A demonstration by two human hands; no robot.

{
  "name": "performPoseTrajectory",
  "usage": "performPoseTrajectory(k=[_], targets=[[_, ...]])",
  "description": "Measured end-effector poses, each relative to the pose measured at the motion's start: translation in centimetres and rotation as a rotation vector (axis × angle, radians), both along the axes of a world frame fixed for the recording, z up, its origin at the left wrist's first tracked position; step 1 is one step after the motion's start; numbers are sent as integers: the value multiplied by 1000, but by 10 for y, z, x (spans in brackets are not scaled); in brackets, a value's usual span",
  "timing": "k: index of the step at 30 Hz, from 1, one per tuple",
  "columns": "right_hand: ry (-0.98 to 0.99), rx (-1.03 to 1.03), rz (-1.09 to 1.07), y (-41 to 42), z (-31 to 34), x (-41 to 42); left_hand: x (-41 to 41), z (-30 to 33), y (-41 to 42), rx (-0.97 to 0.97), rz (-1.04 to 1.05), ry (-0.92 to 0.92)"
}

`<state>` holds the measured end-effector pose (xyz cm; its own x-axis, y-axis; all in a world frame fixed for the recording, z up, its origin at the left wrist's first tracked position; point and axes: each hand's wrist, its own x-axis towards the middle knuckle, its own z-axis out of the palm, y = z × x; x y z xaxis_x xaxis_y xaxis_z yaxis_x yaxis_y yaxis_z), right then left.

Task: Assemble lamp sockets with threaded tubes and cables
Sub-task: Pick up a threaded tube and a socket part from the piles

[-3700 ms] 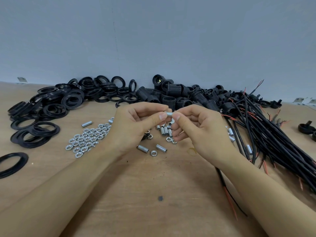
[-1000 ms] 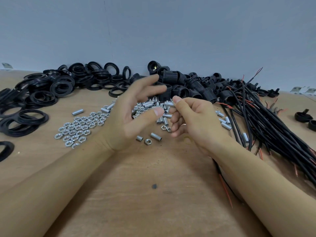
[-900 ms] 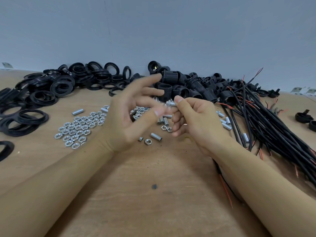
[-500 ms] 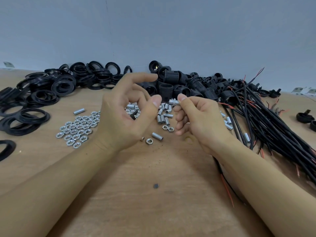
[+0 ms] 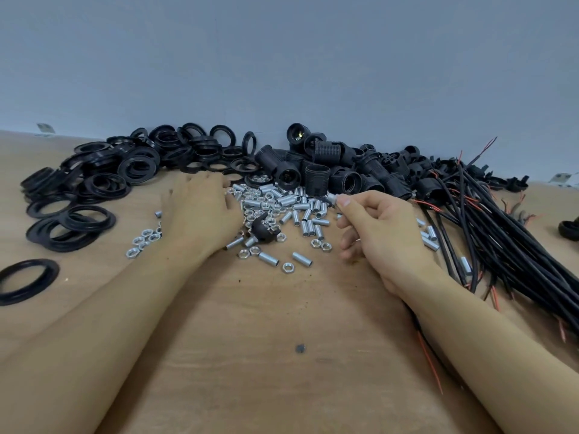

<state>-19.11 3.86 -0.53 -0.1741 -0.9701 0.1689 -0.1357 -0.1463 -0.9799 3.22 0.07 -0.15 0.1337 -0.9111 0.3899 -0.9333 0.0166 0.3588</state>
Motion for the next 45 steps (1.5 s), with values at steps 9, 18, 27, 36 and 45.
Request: performPoseTrajectory(k=[9, 18, 27, 36, 45], targets=[[32, 19, 20, 1, 1, 0, -5, 0, -4, -99, -120, 148], [10, 4, 40, 5, 4, 3, -1, 27, 23, 91, -584, 22], [2, -50, 91, 10, 10, 6, -13, 13, 7, 23, -558, 979], [-155, 1, 169, 10, 13, 5, -26, 7, 17, 139, -711, 943], [-210, 3, 165, 6, 8, 3, -35, 0, 22, 72, -758, 793]])
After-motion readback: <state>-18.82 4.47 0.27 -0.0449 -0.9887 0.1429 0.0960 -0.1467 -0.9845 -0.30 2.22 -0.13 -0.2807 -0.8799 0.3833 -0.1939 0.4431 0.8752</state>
